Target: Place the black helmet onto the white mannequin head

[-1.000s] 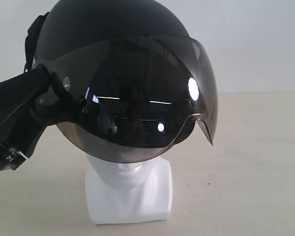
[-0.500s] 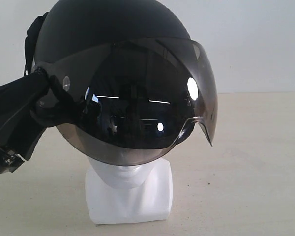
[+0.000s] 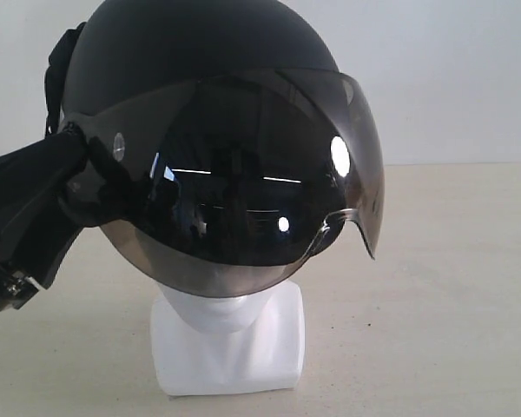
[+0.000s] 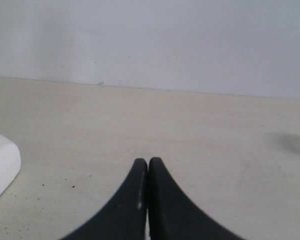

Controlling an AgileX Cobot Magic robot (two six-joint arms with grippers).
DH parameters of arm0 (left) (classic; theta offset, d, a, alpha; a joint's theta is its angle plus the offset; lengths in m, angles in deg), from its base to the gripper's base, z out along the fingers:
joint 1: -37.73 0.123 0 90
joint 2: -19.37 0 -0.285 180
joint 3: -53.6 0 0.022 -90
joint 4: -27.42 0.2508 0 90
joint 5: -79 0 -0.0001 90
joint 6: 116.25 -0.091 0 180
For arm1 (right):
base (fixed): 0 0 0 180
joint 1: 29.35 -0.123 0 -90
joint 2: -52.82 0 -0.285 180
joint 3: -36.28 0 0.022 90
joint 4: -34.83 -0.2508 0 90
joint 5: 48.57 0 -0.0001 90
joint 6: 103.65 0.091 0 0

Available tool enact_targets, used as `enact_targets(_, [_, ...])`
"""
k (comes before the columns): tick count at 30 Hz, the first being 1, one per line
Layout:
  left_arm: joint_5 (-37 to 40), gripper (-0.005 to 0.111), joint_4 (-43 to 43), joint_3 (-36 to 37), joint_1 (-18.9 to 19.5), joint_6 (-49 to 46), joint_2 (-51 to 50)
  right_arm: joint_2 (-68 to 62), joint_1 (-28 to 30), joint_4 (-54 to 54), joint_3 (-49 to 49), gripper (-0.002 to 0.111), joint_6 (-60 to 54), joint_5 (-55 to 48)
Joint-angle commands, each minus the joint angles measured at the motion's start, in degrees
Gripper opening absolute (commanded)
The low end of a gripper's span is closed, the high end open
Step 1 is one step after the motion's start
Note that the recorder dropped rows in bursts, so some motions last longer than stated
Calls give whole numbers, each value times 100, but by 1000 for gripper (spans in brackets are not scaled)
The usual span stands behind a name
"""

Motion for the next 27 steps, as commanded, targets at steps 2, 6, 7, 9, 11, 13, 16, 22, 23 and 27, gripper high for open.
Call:
enact_targets(2, [852, 55, -613, 212, 122, -278, 17, 32, -8, 10, -3, 0, 0, -11])
enact_targets(6, [902, 55, -763, 239, 122, -278, 17, 32, -8, 10, -3, 0, 0, -11])
enact_targets(7, [902, 55, -806, 268, 122, -299, 17, 32, -8, 10, -3, 0, 0, -11])
enact_targets(9, [891, 55, -910, 339, 122, -318, 17, 32, -8, 10, -3, 0, 0, -11])
enact_targets(11, [880, 55, -983, 394, 122, -318, 17, 32, -8, 10, -3, 0, 0, -11])
enact_targets(13, [879, 55, -1077, 465, 122, -318, 17, 32, -8, 10, -3, 0, 0, -11])
enact_targets(16, [633, 55, -1249, 603, 122, -318, 17, 32, -8, 10, -3, 0, 0, -11])
enact_targets(22, [497, 55, -1424, 762, 122, -367, 28, 32, -8, 10, -3, 0, 0, -11])
enact_targets(23, [196, 55, -1597, 863, 122, -367, 89, 32, -8, 10, -3, 0, 0, -11])
enact_targets(27, [196, 41, -1989, 863, 122, -325, 782, 32, -8, 10, -3, 0, 0, -11])
